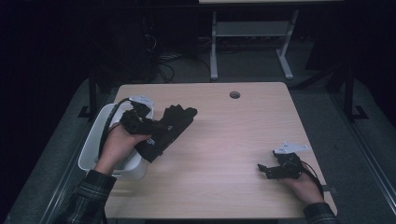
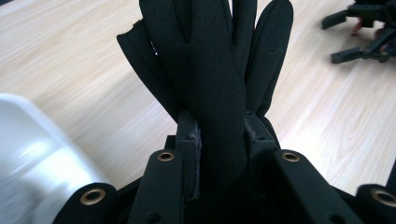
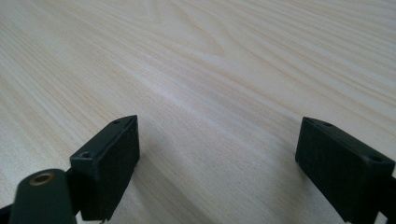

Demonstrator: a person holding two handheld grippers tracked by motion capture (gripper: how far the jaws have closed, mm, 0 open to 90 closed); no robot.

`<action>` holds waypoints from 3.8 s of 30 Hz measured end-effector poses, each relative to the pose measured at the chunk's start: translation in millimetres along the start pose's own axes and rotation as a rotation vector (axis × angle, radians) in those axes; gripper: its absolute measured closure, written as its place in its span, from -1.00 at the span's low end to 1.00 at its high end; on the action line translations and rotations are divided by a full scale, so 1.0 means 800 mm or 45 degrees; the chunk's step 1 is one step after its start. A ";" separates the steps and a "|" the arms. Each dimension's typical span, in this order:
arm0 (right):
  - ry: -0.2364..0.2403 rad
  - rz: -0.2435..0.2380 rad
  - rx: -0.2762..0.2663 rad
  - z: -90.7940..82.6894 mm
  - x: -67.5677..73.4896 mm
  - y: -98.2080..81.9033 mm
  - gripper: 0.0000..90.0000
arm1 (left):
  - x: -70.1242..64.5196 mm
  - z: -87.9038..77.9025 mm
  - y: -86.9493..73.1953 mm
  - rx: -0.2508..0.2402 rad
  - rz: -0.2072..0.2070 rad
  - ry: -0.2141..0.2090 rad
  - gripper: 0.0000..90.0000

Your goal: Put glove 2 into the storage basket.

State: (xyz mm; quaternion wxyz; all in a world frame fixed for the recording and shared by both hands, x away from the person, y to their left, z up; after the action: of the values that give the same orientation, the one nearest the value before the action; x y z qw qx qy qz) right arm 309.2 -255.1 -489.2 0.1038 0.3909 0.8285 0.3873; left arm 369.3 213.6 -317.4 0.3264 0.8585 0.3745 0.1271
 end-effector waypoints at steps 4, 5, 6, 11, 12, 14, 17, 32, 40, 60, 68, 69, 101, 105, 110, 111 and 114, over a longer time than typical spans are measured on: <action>0.001 -0.001 -0.001 0.000 0.000 0.000 -0.70 | 0.023 -0.019 -0.010 0.000 -0.050 0.068 0.61; 0.001 -0.001 -0.001 0.000 0.000 0.000 -0.70 | 0.029 -0.023 -0.013 -0.002 -0.068 0.080 0.61; 0.001 -0.001 -0.001 0.000 0.000 0.000 -0.70 | 0.037 -0.028 -0.017 -0.001 -0.091 0.096 0.61; 0.002 -0.003 -0.001 0.000 0.000 0.000 -0.70 | 0.073 -0.046 -0.039 0.009 -0.191 0.173 0.61; 0.002 -0.003 -0.001 0.000 0.000 0.000 -0.70 | 0.080 -0.049 -0.045 0.019 -0.210 0.190 0.61; 0.002 -0.003 -0.001 0.000 0.000 0.000 -0.70 | 0.093 -0.053 -0.056 0.031 -0.255 0.218 0.61; 0.002 -0.003 -0.001 0.000 0.000 0.000 -0.70 | 0.108 -0.055 -0.072 0.057 -0.307 0.240 0.60; 0.000 -0.001 -0.001 0.000 0.000 0.000 -0.70 | 0.133 -0.022 -0.120 0.186 -0.388 0.274 0.53; 0.000 0.000 -0.001 0.000 0.000 0.000 -0.70 | 0.138 -0.019 -0.123 0.162 -0.388 0.383 -0.19; -0.001 -0.001 -0.001 0.000 0.000 0.000 -0.70 | 0.075 -0.024 -0.055 -0.073 -0.231 0.249 -0.51; -0.001 -0.001 -0.001 0.000 0.000 0.000 -0.70 | 0.030 -0.002 -0.033 -0.145 -0.153 0.147 -0.52; -0.001 0.000 -0.001 0.000 0.000 0.000 -0.70 | 0.024 0.003 -0.031 -0.151 -0.138 0.133 -0.52; 0.000 0.000 0.000 0.000 0.000 0.000 -0.70 | -0.132 0.158 -0.075 -0.014 0.147 -0.155 -0.58; 0.001 0.002 -0.001 0.000 0.001 0.000 -0.70 | -0.137 0.170 -0.084 0.047 0.224 -0.119 -0.62; 0.002 -0.001 0.000 0.000 0.001 0.000 -0.70 | -0.139 0.177 -0.091 0.070 0.245 -0.109 -0.66; 0.002 -0.001 0.000 0.000 0.001 0.000 -0.70 | -0.140 0.178 -0.093 0.074 0.252 -0.107 -0.66; 0.002 0.000 0.000 0.000 0.001 -0.001 -0.70 | -0.142 0.179 -0.095 0.062 0.262 -0.098 -0.69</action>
State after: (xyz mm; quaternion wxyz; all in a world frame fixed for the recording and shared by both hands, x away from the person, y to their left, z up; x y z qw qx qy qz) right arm 308.3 -254.7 -489.3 0.1032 0.3904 0.8286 0.3877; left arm 314.9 102.8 -472.4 0.3049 0.9043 0.2746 0.1178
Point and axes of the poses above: each handheld gripper's, and its own axes: z roughly forward along the jaws, y roughly out of its top, x roughly to its left, the point moved 1 cm from there along z, roughly forward along the jaws, and after that the axes turned 8 degrees about y, right-handed, at the moved point
